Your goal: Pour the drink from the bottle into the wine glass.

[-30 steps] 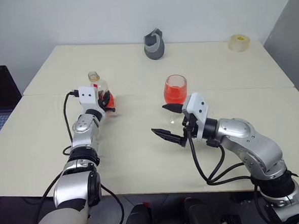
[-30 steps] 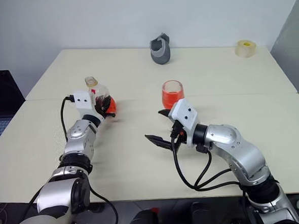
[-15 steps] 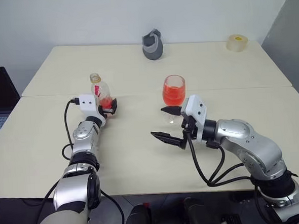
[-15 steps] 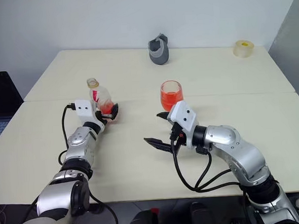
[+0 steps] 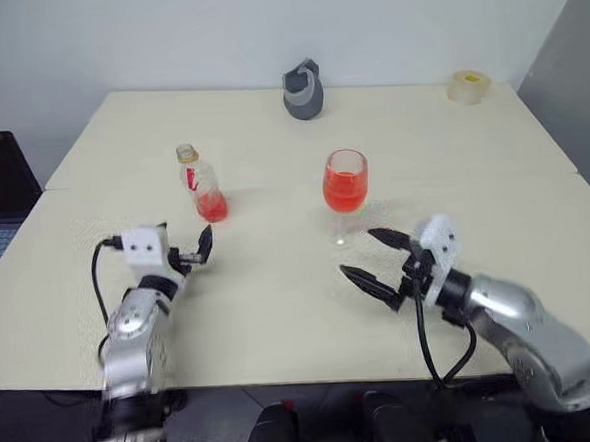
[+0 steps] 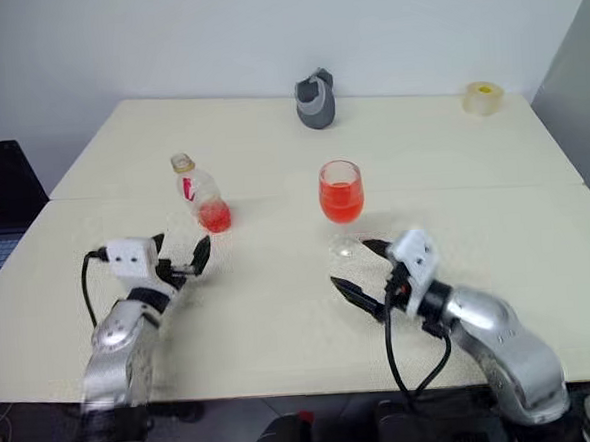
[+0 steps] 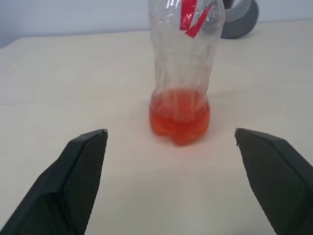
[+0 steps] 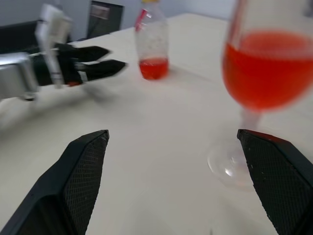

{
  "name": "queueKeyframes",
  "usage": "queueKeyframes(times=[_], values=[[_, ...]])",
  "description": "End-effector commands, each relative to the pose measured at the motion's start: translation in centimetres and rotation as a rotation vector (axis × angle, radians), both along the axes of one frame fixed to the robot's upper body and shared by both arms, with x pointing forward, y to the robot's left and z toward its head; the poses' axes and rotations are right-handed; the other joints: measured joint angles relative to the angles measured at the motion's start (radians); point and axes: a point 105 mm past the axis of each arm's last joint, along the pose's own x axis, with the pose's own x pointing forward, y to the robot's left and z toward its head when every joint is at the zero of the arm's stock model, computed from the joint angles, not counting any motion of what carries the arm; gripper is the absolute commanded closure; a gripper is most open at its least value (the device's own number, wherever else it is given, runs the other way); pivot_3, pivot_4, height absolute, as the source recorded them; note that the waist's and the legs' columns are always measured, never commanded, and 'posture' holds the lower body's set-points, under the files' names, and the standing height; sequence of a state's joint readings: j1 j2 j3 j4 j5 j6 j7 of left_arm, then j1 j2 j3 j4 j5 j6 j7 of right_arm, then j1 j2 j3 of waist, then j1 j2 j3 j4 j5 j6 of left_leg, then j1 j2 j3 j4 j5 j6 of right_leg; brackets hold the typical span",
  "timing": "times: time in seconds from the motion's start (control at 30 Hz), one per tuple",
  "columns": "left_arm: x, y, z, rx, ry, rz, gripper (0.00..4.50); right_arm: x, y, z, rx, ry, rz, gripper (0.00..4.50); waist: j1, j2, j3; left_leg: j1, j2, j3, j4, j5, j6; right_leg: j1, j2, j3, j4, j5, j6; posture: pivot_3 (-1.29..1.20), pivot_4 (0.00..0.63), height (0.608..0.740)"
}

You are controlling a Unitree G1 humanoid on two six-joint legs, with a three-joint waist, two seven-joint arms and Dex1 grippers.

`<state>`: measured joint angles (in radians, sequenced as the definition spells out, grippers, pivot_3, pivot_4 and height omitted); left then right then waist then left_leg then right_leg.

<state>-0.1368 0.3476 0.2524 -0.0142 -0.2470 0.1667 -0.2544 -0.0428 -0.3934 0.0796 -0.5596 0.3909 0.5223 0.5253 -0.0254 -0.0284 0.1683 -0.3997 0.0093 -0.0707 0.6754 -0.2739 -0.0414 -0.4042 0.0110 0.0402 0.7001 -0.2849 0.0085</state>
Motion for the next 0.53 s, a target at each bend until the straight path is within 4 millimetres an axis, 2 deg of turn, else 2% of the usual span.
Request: queueKeyframes(times=[0.03,0.13,0.3,0.53], values=[[-1.2,-1.3,2.9,0.044,-0.1,0.009,0.03,1.7,-2.2,0.6,0.047,-0.123,-0.173,0.0,0.001,0.0,0.0,0.001,0.0,0.0,0.001,0.0,0.0,0.0,0.0,0.0,0.001,0.0,0.0,0.0,0.15,0.74],[-2.0,-1.9,3.0,0.043,-0.124,0.026,0.03,3.2,-4.5,-0.7,0.062,-0.164,-0.334,0.0,0.001,0.0,-0.001,0.006,0.0,0.0,0.0,0.0,0.0,0.007,0.001,-0.001,-0.001,0.001,-0.001,0.0,0.15,0.74],[-2.9,-3.2,3.0,0.083,-0.158,0.011,0.03,4.4,-6.3,-2.4,0.119,-0.153,-0.476,0.0,-0.001,0.0,-0.001,0.019,0.0,0.004,-0.012,0.0,0.0,0.015,0.002,0.003,-0.008,0.0,-0.001,0.0,0.15,0.74],[-3.0,-3.4,2.5,0.054,-0.142,0.001,0.03,5.2,-6.7,-3.3,0.114,-0.15,-0.506,0.0,-0.001,0.001,-0.001,0.019,0.001,0.004,-0.013,0.0,0.0,0.015,0.002,0.003,-0.009,0.0,-0.001,0.0,0.15,0.74]])
